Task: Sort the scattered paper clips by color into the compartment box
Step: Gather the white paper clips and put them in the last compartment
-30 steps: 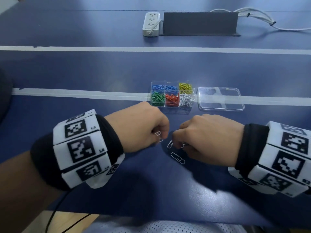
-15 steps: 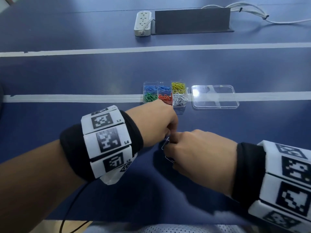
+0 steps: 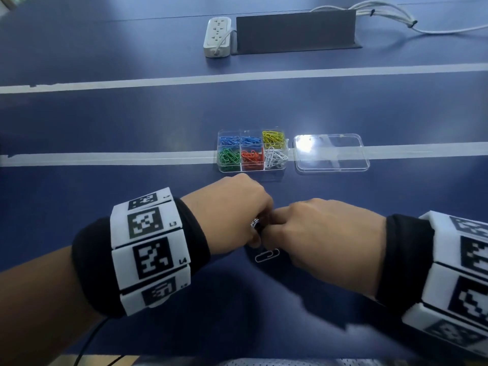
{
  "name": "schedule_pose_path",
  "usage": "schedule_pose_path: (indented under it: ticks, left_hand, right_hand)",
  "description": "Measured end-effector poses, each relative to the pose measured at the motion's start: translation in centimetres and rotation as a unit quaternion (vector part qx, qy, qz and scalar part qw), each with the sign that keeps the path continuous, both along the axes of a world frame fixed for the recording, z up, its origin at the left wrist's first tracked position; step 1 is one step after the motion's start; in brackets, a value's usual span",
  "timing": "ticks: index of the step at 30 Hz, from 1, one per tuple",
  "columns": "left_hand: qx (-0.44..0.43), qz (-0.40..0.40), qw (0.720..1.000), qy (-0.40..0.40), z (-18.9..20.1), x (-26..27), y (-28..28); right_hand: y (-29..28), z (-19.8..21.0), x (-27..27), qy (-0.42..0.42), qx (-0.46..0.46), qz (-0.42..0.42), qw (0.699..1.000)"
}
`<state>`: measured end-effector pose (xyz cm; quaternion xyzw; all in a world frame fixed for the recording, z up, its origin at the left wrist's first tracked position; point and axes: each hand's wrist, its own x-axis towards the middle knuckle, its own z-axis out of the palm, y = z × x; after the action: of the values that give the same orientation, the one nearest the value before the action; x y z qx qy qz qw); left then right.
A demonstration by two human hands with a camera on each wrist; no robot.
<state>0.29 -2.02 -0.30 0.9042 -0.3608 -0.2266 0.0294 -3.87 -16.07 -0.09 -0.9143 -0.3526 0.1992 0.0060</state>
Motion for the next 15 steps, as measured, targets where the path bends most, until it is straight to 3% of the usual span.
schedule_pose_path:
  ticks: [4, 10, 15]
  left_hand:
    - [-0.004, -0.008, 1.000, -0.025, 0.0, 0.3, 0.0]
    - [-0.033, 0.005, 0.999, -0.025, 0.1, 1.1, 0.6]
    - [-0.040, 0.012, 0.999, -0.017, 0.0, 1.5, 0.6]
  right_hand:
    - [1.4, 0.2, -0.5, -0.004, 0.012, 0.045, 0.999]
    - [1.6, 0.2, -0.5, -0.003, -0.038, 0.078, 0.996]
    - [1.7, 0.3, 0.2, -0.020, -0.053, 0.055, 0.997]
